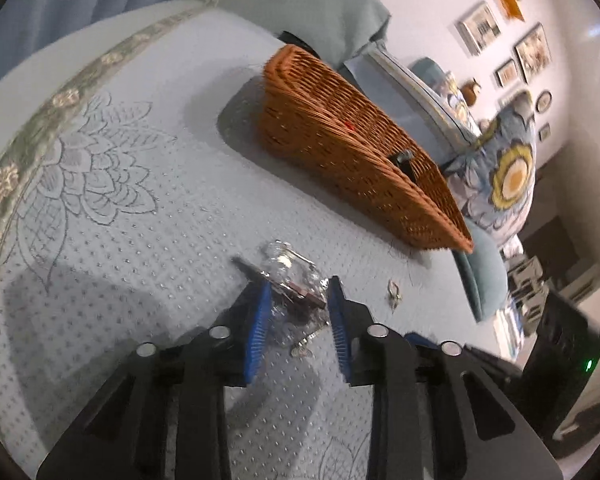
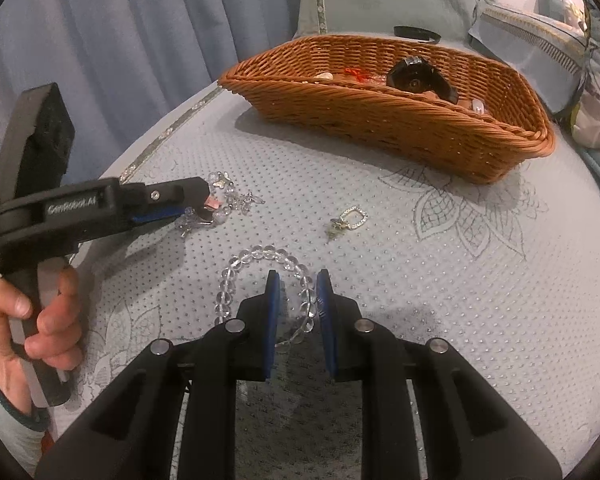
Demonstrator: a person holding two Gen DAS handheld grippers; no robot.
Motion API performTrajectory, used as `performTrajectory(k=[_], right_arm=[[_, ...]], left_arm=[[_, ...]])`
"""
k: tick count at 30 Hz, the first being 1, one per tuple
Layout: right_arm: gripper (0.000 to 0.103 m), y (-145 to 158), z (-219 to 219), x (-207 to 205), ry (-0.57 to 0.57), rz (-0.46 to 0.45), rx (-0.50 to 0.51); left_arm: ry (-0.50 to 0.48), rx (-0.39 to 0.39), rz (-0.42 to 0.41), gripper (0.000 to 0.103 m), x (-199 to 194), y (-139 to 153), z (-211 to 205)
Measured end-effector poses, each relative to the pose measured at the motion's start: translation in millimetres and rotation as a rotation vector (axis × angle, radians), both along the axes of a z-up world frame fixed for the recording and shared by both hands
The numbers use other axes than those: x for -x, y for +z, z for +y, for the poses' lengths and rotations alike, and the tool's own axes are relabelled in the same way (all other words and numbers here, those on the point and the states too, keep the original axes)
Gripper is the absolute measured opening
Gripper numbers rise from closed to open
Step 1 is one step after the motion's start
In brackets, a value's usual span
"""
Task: Organize jewelry
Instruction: 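Grasp the pink-tagged key chain with the left tool while the right tool grasps the clear bead bracelet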
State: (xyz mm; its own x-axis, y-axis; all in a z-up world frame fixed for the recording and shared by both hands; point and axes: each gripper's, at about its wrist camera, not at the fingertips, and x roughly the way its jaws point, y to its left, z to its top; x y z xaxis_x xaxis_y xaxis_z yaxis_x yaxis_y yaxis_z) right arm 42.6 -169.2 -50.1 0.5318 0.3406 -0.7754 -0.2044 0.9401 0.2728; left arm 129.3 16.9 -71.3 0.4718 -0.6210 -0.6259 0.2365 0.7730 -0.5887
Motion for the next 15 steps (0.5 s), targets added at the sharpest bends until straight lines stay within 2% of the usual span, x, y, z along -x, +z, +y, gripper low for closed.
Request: performTrajectory(k=[5, 6, 9, 15], right_arm=[[0.017, 0.1, 2.6, 0.7, 0.002, -0.004, 0.018], [0.017, 0.4, 3.2, 0.9, 0.002, -0.006, 0.023], [0.008, -0.4, 5.7, 0.2, -0.003, -0.005, 0.029], [0.007, -0.1, -0.6, -0.6, -0.009, 0.004, -0.009]], left_arm=[[0.024, 0.004, 0.011, 0.015, -10.2, -1.9, -3.2], [0.027, 0.011, 0.011, 0.015, -10.8, -2.3, -3.2], [0.032, 0.051, 0.026, 0.012, -15.0, -3.3, 0.7], [0.013, 0.116, 0.018, 0.010, -9.3, 1.5, 18.7]])
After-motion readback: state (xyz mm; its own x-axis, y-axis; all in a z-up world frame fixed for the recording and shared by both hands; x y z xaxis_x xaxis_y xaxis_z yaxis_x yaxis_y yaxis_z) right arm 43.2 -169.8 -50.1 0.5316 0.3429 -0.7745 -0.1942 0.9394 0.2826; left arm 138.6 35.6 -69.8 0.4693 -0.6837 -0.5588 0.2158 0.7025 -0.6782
